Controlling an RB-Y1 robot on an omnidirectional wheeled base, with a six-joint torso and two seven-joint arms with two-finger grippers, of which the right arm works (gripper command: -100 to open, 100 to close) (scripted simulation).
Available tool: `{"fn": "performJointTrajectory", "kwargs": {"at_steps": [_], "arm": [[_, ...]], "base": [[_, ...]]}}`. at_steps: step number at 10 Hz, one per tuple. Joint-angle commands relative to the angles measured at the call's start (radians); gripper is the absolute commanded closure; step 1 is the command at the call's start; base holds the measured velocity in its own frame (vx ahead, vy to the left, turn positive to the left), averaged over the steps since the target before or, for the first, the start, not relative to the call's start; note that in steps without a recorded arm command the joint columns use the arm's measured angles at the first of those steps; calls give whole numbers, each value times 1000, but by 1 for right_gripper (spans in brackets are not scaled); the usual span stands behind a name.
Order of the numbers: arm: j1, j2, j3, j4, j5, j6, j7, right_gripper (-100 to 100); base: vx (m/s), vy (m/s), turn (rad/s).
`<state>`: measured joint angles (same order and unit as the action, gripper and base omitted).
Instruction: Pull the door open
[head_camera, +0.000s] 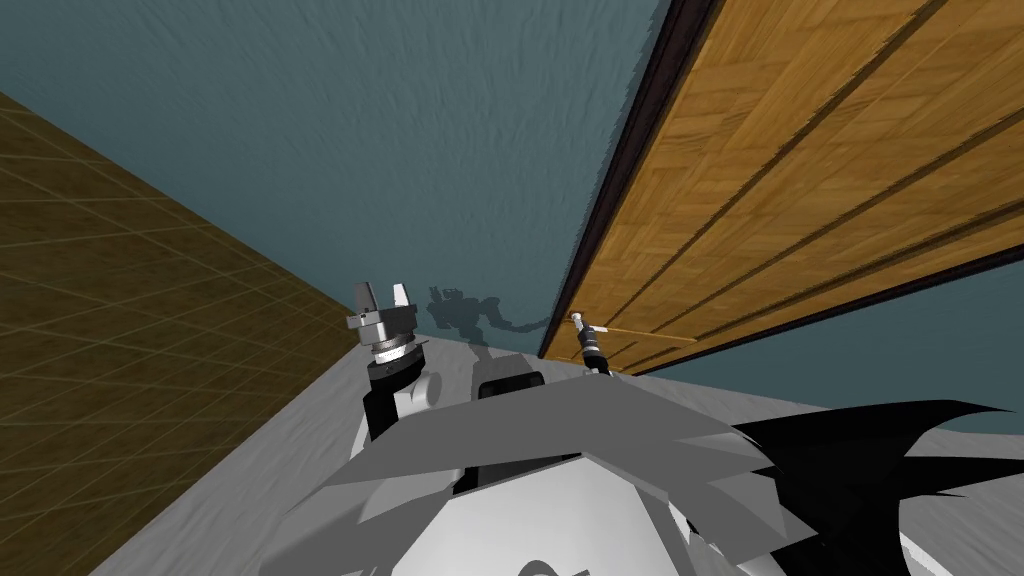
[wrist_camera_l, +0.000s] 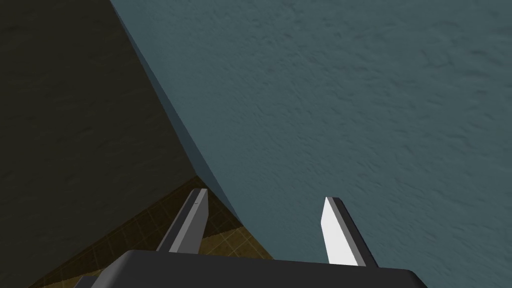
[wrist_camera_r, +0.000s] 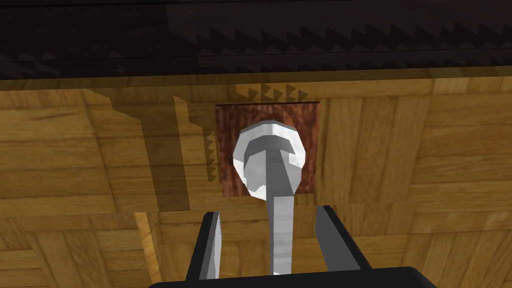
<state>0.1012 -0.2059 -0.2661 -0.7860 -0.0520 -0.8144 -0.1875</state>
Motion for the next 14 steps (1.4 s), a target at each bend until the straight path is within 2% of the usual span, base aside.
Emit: {"fn": "performJointTrajectory", "kwargs": {"at_steps": [1, 5, 14], "arm": [[1, 1, 0, -2, 0, 2, 1, 100], [1, 1, 0, -2, 0, 2, 1, 100], [60, -69, 83, -10, 48, -64, -109, 100]], "base": [[-29, 7, -6], [-13, 3, 2], [-218, -33, 126]]}}
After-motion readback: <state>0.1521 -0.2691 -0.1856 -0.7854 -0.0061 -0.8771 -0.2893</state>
